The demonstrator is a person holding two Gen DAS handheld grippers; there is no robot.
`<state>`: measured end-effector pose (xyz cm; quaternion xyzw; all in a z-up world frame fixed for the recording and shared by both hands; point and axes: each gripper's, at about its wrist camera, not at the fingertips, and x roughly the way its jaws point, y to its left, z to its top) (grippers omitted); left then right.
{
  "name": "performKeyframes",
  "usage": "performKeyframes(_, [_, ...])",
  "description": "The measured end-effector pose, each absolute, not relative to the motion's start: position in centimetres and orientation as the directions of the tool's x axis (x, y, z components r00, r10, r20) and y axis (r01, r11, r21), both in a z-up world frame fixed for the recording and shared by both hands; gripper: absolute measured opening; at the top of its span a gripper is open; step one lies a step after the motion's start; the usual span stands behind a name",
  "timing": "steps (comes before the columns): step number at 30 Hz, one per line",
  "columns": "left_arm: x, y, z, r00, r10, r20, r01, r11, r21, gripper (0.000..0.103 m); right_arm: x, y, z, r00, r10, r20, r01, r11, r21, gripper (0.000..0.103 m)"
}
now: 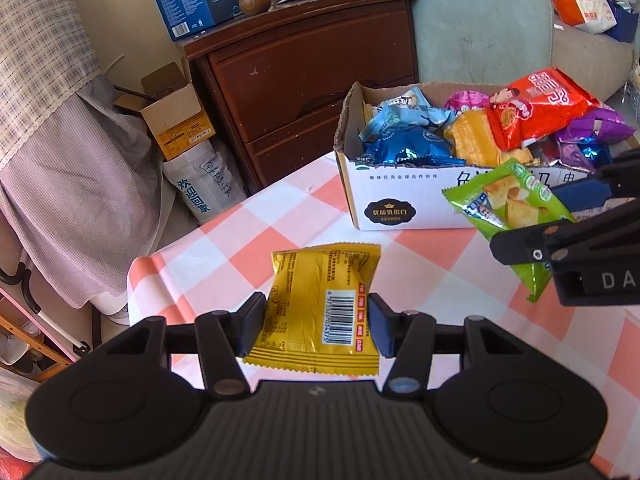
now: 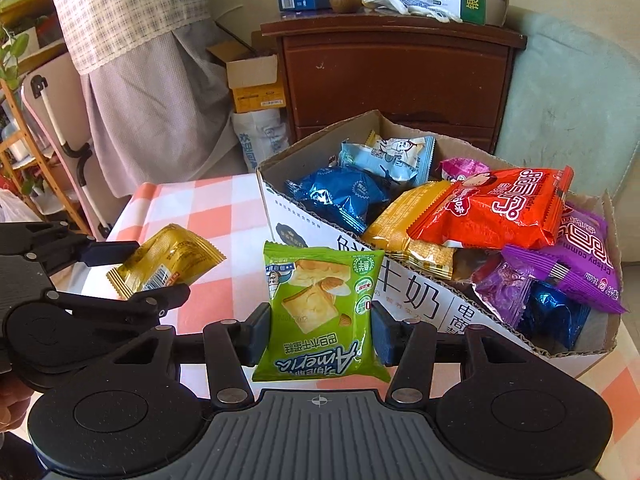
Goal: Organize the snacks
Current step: 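Lift both packs and carry them over the cardboard box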
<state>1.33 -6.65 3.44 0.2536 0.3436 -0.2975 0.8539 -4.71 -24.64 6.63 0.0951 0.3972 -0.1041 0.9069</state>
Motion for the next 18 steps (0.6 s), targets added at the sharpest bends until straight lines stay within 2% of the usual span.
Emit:
performKeyframes(12, [1.8,-8.0,6.7,0.621,-0.387,-0.682,0.656,0.733,0.181,0.053,-6.4,-27.3,10.0,0.744,-0.129,-0.656,0.295,0.944,0.149,0.05])
performKeyframes(18, [1.9,-9.2,8.6,0.631,-0.431,-0.645,0.654,0.742,0.144,0.053,-7.7,-29.8,12.1,0.783,-0.182,-0.594,0.344,0.924,0.17,0.05])
